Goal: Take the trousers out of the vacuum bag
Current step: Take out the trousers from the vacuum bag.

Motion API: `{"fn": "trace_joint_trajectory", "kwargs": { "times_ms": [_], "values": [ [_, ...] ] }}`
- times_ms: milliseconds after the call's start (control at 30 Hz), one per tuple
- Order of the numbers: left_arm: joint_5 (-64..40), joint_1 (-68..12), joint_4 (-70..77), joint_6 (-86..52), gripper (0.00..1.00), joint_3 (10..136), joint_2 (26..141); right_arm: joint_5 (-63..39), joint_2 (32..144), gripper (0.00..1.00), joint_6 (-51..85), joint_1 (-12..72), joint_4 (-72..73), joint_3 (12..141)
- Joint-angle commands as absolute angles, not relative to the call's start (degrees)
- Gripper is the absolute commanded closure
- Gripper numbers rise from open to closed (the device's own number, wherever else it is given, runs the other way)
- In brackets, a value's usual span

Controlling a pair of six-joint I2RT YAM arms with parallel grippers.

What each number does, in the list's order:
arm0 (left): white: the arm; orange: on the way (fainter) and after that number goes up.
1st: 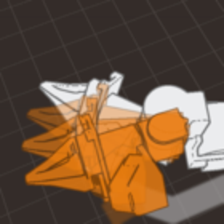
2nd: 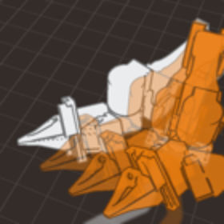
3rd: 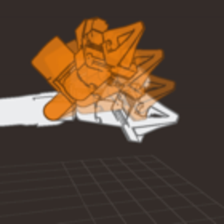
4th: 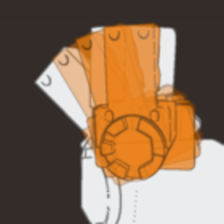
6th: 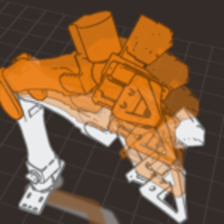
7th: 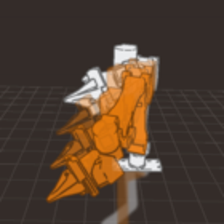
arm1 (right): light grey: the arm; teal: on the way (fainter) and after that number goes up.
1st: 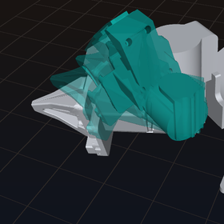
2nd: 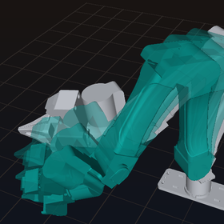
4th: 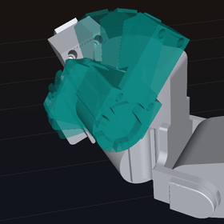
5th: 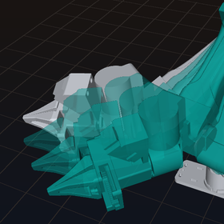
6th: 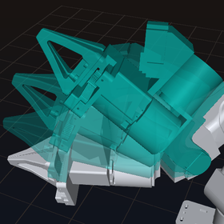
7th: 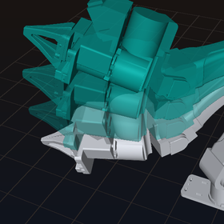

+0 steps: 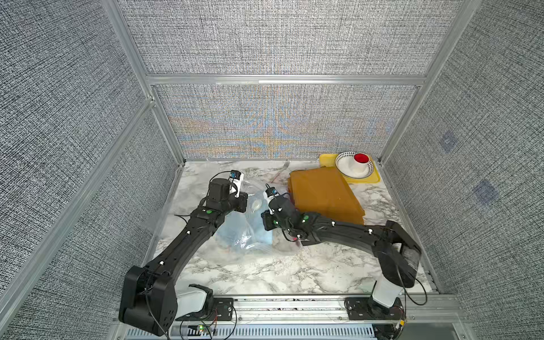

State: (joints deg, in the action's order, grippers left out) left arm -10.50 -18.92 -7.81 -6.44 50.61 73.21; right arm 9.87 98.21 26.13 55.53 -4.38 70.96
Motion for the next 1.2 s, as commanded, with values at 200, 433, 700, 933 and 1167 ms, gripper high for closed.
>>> {"fn": "trace_joint_trajectory", "kwargs": {
  "times_ms": [200,433,700,933,1167],
  "values": [
    [-9.52,-18.90,-5.38,-7.34,1.00,51.95,76.68,-2.65,90.19,1.00,9.13,56.54,-5.54,72.63],
    [-10.01,-18.89,-4.24,-8.04,1.00,54.47,79.93,-17.16,89.67,1.00,5.39,56.99,-8.44,74.11],
    [-9.76,-18.90,-3.17,-8.60,1.00,53.65,81.18,-19.24,85.19,1.00,3.14,56.95,-10.29,74.16],
    [-9.43,-18.89,-1.28,-9.57,1.00,49.74,81.11,-20.17,79.41,1.00,2.00,56.04,-8.95,73.51],
    [-7.87,-18.90,-1.22,-9.13,1.00,48.08,81.46,-27.18,76.85,1.00,0.59,55.24,-10.61,75.69]
  ]
}}
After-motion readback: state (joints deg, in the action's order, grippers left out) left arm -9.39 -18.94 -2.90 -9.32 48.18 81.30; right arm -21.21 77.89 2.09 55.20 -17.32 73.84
